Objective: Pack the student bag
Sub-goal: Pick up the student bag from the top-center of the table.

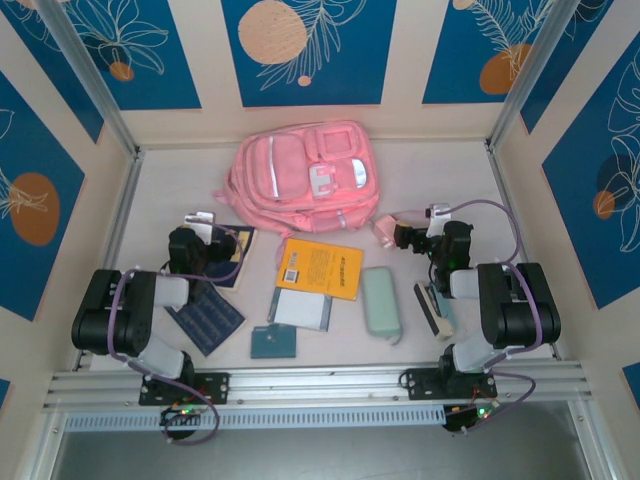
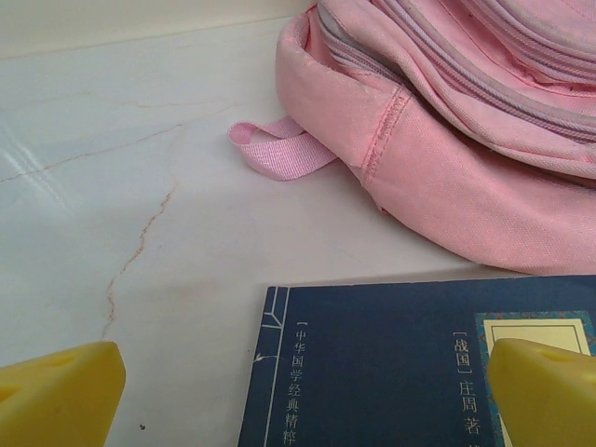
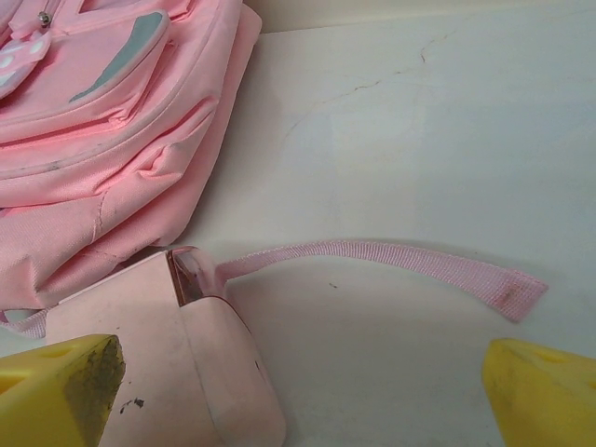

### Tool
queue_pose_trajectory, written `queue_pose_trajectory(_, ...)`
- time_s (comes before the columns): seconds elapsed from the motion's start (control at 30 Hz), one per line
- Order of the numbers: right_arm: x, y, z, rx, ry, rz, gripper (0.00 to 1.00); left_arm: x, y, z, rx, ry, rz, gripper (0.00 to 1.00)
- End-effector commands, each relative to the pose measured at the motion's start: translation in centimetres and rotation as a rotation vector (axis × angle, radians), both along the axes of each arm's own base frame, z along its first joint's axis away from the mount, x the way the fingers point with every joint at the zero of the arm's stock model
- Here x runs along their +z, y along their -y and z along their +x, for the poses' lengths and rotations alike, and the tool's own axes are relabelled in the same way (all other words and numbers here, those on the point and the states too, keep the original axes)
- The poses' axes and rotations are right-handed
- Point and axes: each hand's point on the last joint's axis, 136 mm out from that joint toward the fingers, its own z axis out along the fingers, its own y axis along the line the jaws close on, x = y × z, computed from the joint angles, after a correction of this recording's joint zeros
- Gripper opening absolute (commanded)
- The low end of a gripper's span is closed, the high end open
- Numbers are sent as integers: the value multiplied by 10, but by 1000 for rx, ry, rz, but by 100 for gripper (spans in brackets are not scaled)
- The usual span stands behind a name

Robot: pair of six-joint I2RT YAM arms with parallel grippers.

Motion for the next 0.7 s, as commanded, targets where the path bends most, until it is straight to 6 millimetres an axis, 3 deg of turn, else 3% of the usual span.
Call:
queue_pose_trajectory(0.0,11,1,4,22,28,30,99,7,0,5,-5,14,-18,100)
queue_pose_trajectory(0.17,13,3,2,31,37,44,99,7,0,4,-4,16,-17,100)
queue_pose_trajectory(0.27,12,-1,3,38,33,22,99,21,3,4,-17,17,-5,100)
queue_pose_trajectory(0.33,12,-5,3,38,38,1,99,39,8,0,-27,15,18,100)
queue_pose_trajectory(0.47,35,-19,9,54,-7,-91,99,114,20,-14,-44,146,73,100)
queue_pose_trajectory(0.57,66,-59,8,137,75,-220,99,149,41,-21,-29,137,-9,100)
queue_pose_trajectory(0.67,107,-87,5,154,171,-170,99,183,67,-29,-64,167,-226,100)
